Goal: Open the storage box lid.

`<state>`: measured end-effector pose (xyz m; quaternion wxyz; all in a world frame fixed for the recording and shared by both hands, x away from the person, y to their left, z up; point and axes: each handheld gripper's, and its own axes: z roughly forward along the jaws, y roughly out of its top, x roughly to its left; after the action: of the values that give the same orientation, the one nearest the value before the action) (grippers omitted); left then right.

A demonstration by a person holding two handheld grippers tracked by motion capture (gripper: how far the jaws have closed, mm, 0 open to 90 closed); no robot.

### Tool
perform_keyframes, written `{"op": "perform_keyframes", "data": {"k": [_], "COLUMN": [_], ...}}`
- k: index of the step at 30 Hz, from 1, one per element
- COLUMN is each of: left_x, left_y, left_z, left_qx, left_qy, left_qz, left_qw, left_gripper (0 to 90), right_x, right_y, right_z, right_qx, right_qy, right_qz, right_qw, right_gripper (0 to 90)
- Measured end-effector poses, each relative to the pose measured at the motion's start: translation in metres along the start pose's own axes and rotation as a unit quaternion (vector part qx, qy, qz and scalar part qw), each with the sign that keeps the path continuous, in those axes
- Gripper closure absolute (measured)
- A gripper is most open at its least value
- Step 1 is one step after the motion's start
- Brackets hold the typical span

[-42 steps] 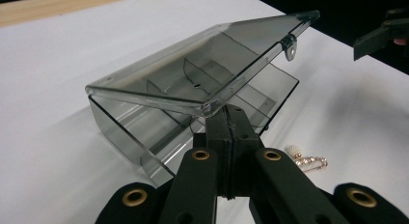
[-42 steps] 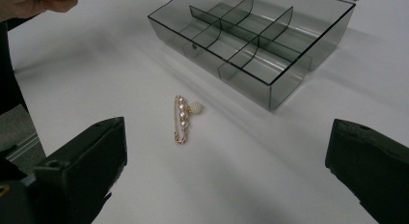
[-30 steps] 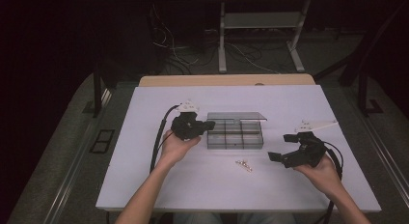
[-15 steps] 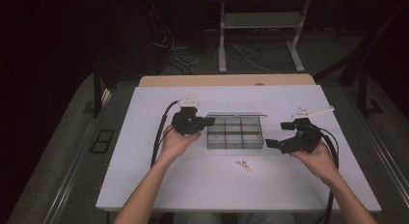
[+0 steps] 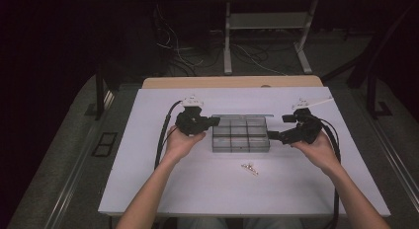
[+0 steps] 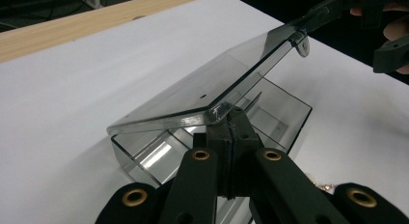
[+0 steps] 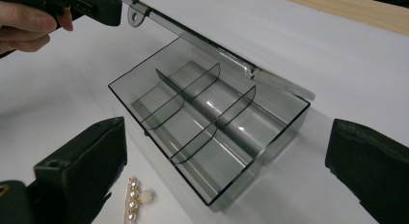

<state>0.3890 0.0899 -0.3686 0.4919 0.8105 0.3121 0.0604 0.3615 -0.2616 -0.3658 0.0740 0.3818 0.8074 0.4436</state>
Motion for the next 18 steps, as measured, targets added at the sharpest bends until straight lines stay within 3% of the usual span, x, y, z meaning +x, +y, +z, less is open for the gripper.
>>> {"op": "perform_keyframes", "data": {"k": [13, 15, 18], "left_x": [0.004, 0.005, 0.007], "left_y": [0.012, 0.013, 0.013], "left_z": [0.006, 0.006, 0.007], "left_qx": [-0.006, -0.005, -0.010], "left_qy": [0.001, 0.002, 0.004], "left_qz": [-0.004, -0.001, -0.005], "left_qw": [1.0000, 1.0000, 0.9999], "left_gripper": [88.7, 88.7, 88.7], "right_x": [-0.019, -0.022, -0.026], "right_y": [0.020, 0.022, 0.024], "right_z": [0.011, 0.012, 0.015], "right_qx": [-0.009, -0.013, -0.018], "right_qy": [-0.002, 0.009, 0.010], "right_qz": [0.009, 0.006, 0.009], "right_qw": [0.9999, 0.9999, 0.9997], "right_gripper": [2.4, 13.0, 15.9]}}
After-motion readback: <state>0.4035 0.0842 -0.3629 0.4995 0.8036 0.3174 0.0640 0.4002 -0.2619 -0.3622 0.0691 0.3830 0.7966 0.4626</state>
